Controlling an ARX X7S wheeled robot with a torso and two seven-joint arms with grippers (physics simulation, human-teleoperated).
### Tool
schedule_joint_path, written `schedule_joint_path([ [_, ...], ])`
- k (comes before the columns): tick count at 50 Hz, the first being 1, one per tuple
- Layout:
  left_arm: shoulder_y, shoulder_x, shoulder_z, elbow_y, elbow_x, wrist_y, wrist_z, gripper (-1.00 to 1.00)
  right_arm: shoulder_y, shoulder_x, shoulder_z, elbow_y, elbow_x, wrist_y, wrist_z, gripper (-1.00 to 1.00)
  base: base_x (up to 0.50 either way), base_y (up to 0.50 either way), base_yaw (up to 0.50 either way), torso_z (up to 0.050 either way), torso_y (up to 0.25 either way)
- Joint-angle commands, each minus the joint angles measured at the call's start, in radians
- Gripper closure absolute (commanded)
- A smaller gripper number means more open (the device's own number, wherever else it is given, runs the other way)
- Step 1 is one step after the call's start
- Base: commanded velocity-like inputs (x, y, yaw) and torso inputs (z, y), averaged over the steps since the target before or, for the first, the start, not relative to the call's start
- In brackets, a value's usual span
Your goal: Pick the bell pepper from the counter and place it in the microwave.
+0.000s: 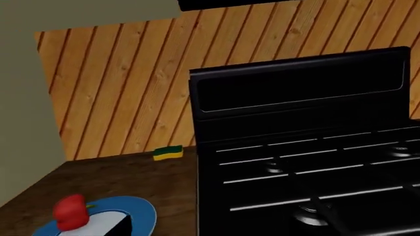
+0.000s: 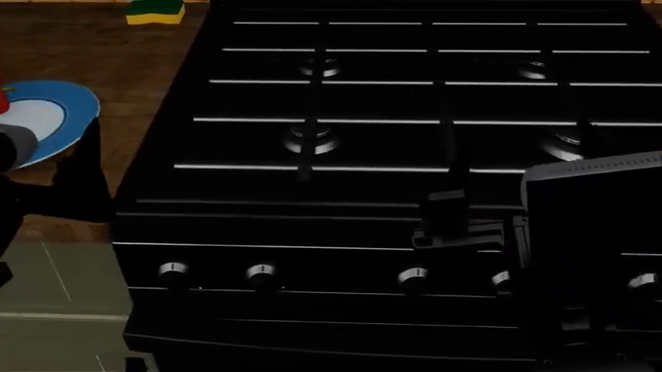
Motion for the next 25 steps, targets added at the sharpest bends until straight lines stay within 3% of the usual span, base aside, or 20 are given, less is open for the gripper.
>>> schedule_joint_path([
  [1,0.005,-0.001,0.013,-0.028,-0.011,0.027,0.04,-1.0,-0.001,-0.004,0.012,0.004,-0.005,0.002,-0.012,-1.0,0.0,0.5,0.0,0.0,0.0],
  [25,0.016,-0.011,0.027,-0.021,-0.016,0.027,0.034,-1.0,-0.012,0.0,0.012,0.006,0.003,-0.009,-0.006,-1.0,0.0,0.5,0.0,0.0,0.0],
])
